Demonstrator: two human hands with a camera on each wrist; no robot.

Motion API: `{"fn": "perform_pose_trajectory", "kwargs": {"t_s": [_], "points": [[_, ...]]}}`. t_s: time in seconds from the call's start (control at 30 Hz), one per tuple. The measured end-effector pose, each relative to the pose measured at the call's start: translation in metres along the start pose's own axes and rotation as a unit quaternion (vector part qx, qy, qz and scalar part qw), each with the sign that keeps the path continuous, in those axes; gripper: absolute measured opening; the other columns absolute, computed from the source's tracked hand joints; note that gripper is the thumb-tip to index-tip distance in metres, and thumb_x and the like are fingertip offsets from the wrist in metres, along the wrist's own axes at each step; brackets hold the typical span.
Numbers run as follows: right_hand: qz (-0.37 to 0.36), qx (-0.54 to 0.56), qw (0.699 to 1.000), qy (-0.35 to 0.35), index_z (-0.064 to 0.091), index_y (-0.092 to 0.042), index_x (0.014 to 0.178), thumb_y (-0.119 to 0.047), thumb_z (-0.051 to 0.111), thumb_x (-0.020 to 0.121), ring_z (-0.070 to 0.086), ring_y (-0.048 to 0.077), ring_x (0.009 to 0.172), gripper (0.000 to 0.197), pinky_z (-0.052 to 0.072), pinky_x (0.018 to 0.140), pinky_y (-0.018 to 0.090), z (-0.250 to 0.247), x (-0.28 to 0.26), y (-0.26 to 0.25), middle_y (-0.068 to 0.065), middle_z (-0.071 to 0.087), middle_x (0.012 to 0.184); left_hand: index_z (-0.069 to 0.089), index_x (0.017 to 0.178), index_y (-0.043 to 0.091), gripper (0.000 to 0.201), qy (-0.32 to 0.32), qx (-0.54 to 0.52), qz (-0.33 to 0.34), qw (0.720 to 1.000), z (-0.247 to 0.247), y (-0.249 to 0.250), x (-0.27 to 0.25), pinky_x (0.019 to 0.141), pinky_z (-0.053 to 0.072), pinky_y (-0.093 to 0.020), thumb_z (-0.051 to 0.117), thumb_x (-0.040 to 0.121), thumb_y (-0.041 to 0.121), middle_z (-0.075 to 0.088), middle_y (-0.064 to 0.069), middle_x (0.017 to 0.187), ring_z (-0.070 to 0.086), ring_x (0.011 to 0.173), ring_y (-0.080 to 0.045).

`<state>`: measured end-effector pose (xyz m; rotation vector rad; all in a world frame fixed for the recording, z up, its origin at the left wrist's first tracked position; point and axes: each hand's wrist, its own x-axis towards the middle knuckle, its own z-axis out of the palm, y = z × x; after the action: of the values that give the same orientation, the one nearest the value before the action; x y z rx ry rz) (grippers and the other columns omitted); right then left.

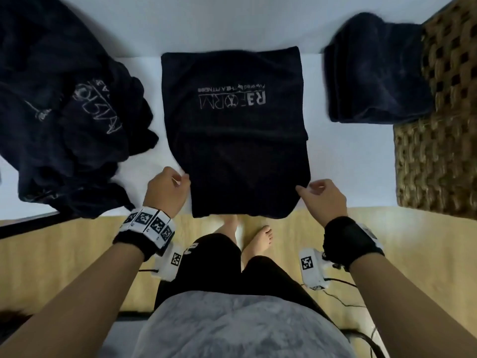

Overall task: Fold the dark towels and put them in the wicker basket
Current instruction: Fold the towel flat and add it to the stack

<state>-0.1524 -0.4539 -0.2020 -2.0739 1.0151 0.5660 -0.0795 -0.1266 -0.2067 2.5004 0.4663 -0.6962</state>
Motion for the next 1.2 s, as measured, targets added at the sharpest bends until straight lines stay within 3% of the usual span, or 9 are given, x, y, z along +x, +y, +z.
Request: {"fn": "perform_pose_trajectory", "kwargs": {"t_s": [0.2, 0.47, 0.57, 0.63, 0.73, 0.83, 0.9, 1.07, 1.2], "points": [[-0.044, 0.030, 0.998, -0.040, 0.061, -0.024, 0.098, -0.047, 0.074, 0.080, 0.057, 0.005, 0.079, 0.032, 0.039, 0.063, 0.016, 0.021, -0.008, 0.004, -0.018, 0.058, 0.082, 0.057, 0.091, 0.023, 0.043, 0.019, -0.055, -0.038, 0.998, 0.043, -0.009, -0.039, 0.065, 0.039, -0.018, 0.069, 0.075, 0.061, 0.057, 0.015, 0.081, 0.053, 0.074, -0.004], [-0.059, 0.147, 0.986, -0.053, 0.063, -0.024, 0.094, -0.030, 0.063, 0.067, 0.065, 0.015, 0.093, 0.028, 0.056, 0.082, 0.035, 0.028, -0.020, 0.005, -0.007, 0.068, 0.094, 0.053, 0.081, 0.009, 0.012, 0.084, -0.083, -0.079, 0.990, 0.041, -0.015, -0.046, 0.047, 0.023, -0.020, 0.052, 0.088, 0.018, 0.046, 0.005, 0.067, 0.040, 0.061, -0.013], [-0.083, 0.132, 0.985, -0.079, 0.062, -0.023, 0.102, -0.015, 0.067, 0.076, 0.064, 0.017, 0.098, 0.028, 0.055, 0.090, 0.039, 0.025, -0.023, 0.017, -0.006, 0.067, 0.100, 0.052, 0.074, 0.010, 0.013, 0.052, -0.129, -0.104, 0.985, 0.035, -0.037, -0.051, 0.052, 0.036, -0.027, 0.049, 0.086, 0.010, 0.054, -0.001, 0.071, 0.050, 0.071, -0.024], [-0.097, 0.099, 0.987, -0.082, 0.066, -0.024, 0.098, -0.016, 0.070, 0.080, 0.065, 0.017, 0.097, 0.020, 0.054, 0.091, 0.038, 0.024, -0.023, 0.026, -0.007, 0.069, 0.096, 0.060, 0.086, 0.004, 0.012, 0.019, -0.215, -0.114, 0.970, 0.033, -0.048, -0.053, 0.073, 0.055, -0.040, 0.048, 0.087, 0.003, 0.066, -0.015, 0.091, 0.060, 0.085, -0.030], [-0.119, -0.003, 0.992, -0.038, 0.070, -0.021, 0.082, -0.034, 0.073, 0.082, 0.064, 0.016, 0.080, 0.013, 0.053, 0.076, 0.030, 0.019, -0.024, 0.035, -0.005, 0.070, 0.079, 0.065, 0.098, 0.001, 0.023, 0.010, -0.256, -0.099, 0.961, 0.032, -0.053, -0.057, 0.090, 0.055, -0.047, 0.046, 0.087, -0.004, 0.067, -0.020, 0.102, 0.065, 0.093, -0.033], [-0.136, -0.075, 0.988, 0.000, 0.055, -0.015, 0.058, -0.040, 0.069, 0.086, 0.050, 0.021, 0.060, 0.039, 0.039, 0.057, 0.029, 0.010, -0.025, 0.040, -0.001, 0.051, 0.054, 0.066, 0.086, 0.005, 0.018, 0.047, -0.125, -0.058, 0.989, 0.029, -0.054, -0.058, 0.062, 0.047, -0.028, 0.048, 0.085, 0.001, 0.059, -0.007, 0.069, 0.057, 0.074, -0.031], [-0.134, -0.092, 0.987, 0.013, 0.044, -0.015, 0.054, -0.039, 0.063, 0.091, 0.045, 0.024, 0.060, 0.048, 0.033, 0.055, 0.032, 0.004, -0.025, 0.041, 0.001, 0.043, 0.050, 0.063, 0.084, 0.011, 0.014, 0.059, -0.084, -0.052, 0.993, 0.025, -0.053, -0.060, 0.061, 0.037, -0.027, 0.051, 0.087, 0.006, 0.056, -0.004, 0.070, 0.052, 0.075, -0.025], [-0.140, -0.076, 0.987, -0.016, 0.068, -0.009, 0.084, -0.028, 0.056, 0.096, 0.056, 0.026, 0.081, 0.025, 0.039, 0.071, 0.029, -0.007, -0.025, 0.039, 0.008, 0.065, 0.078, 0.065, 0.113, 0.006, 0.025, 0.041, -0.177, -0.099, 0.978, 0.013, -0.056, -0.057, 0.086, 0.046, -0.028, 0.054, 0.094, 0.018, 0.064, -0.006, 0.103, 0.060, 0.094, -0.022], [-0.127, -0.032, 0.991, -0.015, 0.065, -0.014, 0.106, -0.027, 0.057, 0.095, 0.060, 0.021, 0.086, 0.019, 0.044, 0.076, 0.028, -0.009, -0.026, 0.033, 0.002, 0.067, 0.089, 0.055, 0.116, 0.014, 0.026, 0.066, -0.270, -0.126, 0.952, 0.002, -0.048, -0.057, 0.094, 0.052, -0.047, 0.058, 0.091, 0.017, 0.061, -0.020, 0.118, 0.063, 0.100, -0.030]]}}
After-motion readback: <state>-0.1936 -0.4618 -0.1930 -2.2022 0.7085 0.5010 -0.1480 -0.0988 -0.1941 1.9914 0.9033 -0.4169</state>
